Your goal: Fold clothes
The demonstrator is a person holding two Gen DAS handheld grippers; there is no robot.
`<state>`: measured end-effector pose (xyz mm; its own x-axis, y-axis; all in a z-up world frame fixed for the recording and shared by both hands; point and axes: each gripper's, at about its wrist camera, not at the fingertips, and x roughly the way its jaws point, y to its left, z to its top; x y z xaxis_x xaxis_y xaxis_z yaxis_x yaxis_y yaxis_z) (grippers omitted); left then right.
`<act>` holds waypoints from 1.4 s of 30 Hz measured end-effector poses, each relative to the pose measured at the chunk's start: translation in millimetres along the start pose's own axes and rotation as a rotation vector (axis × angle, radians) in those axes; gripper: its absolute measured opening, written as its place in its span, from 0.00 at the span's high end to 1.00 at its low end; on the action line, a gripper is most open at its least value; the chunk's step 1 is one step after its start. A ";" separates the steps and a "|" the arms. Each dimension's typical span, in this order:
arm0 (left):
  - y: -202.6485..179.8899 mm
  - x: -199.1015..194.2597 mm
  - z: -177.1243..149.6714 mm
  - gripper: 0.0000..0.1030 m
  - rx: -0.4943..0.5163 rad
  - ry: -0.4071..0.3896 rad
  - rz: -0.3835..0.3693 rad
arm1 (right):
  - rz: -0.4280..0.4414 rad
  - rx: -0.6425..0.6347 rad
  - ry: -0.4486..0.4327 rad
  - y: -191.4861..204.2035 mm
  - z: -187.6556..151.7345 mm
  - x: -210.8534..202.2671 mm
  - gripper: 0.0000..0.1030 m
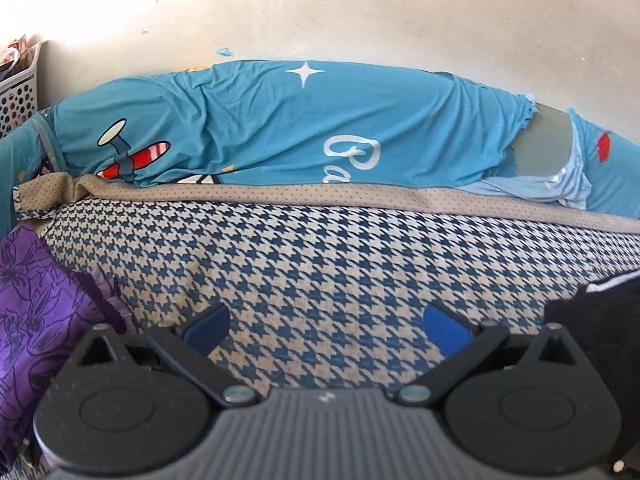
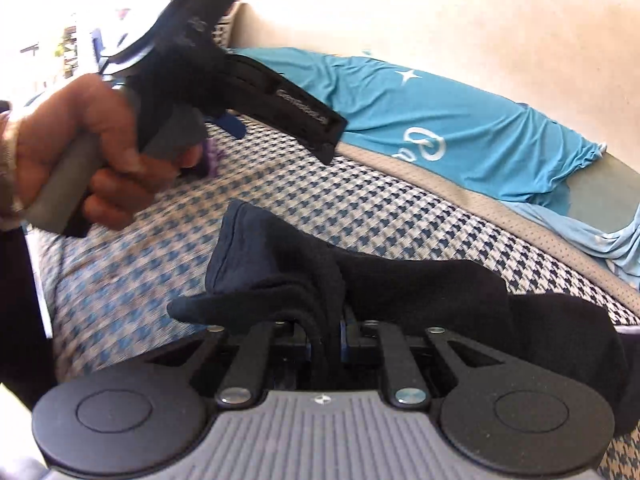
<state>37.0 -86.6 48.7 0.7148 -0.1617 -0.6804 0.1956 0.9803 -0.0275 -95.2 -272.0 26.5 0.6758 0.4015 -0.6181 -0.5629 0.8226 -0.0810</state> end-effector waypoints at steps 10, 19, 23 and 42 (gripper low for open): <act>-50.7 -6.2 -34.1 0.00 0.149 0.136 -0.214 | 0.112 -0.005 0.102 15.9 -19.9 -38.2 0.82; -64.7 3.4 -65.9 0.00 0.243 0.232 -0.196 | 0.117 0.164 -0.007 -20.4 -19.4 -80.0 0.65; -64.4 6.4 -79.7 0.00 0.205 0.309 -0.241 | 0.024 0.198 -0.051 -28.3 -17.2 -92.5 0.50; -95.8 -23.6 -86.9 0.00 0.328 0.168 -0.211 | -0.469 0.737 0.007 -146.5 -60.2 -66.7 0.49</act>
<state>-57.0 -166.9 3.7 0.5220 -0.3081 -0.7953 0.5487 0.8353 0.0365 -86.4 -443.6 32.6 0.7563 -0.0441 -0.6527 0.2251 0.9543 0.1964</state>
